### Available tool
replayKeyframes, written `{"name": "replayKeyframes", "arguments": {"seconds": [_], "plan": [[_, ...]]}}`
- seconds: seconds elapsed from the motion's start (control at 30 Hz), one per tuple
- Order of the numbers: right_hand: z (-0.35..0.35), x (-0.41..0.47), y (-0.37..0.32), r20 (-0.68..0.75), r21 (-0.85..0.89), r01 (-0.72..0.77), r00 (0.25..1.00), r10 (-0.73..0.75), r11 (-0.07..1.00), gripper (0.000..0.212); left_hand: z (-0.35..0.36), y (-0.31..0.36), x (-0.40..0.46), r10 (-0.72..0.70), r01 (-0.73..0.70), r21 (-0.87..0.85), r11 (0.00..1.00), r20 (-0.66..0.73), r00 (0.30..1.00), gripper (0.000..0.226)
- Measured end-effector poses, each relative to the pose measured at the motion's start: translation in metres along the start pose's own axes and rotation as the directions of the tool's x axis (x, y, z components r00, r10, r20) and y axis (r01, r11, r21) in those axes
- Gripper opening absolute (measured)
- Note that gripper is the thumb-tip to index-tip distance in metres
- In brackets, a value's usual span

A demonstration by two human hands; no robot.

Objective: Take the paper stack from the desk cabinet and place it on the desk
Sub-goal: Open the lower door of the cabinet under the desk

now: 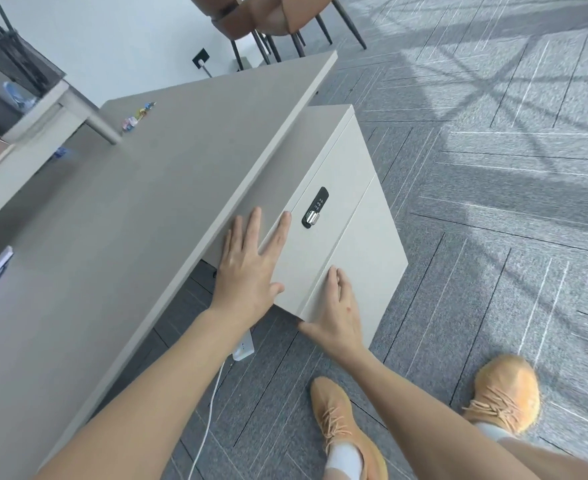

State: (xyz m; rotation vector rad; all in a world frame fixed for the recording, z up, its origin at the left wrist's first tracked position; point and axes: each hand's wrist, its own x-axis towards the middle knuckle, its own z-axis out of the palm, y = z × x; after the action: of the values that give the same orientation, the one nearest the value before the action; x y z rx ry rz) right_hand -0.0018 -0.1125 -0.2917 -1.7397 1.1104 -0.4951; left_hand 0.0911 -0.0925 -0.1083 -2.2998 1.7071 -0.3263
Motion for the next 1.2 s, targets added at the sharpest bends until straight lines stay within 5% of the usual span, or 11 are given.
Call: {"name": "replayKeyframes", "arguments": {"seconds": [0.3, 0.5, 0.8, 1.03, 1.2], "plan": [[-0.066, -0.035, 0.039, 0.044, -0.041, 0.155, 0.987, -0.153, 0.987, 0.111, -0.011, 0.005, -0.002, -0.016, 0.016, -0.008, 1.000, 0.043, 0.999, 0.120], [-0.133, -0.055, 0.066, 0.036, -0.027, 0.107, 0.994, -0.106, 0.994, 0.097, -0.016, 0.008, -0.004, -0.049, 0.049, -0.001, 0.999, 0.085, 0.995, 0.121], [-0.242, -0.041, 0.095, -0.181, -0.127, -0.002, 0.983, -0.022, 0.992, 0.042, -0.017, 0.009, -0.005, -0.061, 0.063, -0.017, 0.998, 0.077, 0.995, 0.120], [-0.284, 0.004, 0.085, -0.322, -0.466, -0.223, 0.944, 0.070, 0.856, 0.032, -0.015, 0.011, -0.004, -0.073, 0.074, -0.011, 0.997, 0.065, 0.995, 0.119], [-0.285, 0.030, 0.089, -0.328, -0.611, -0.327, 0.934, 0.145, 0.721, 0.063, -0.014, 0.011, -0.004, -0.074, 0.075, -0.020, 0.997, 0.049, 0.996, 0.120]]}}
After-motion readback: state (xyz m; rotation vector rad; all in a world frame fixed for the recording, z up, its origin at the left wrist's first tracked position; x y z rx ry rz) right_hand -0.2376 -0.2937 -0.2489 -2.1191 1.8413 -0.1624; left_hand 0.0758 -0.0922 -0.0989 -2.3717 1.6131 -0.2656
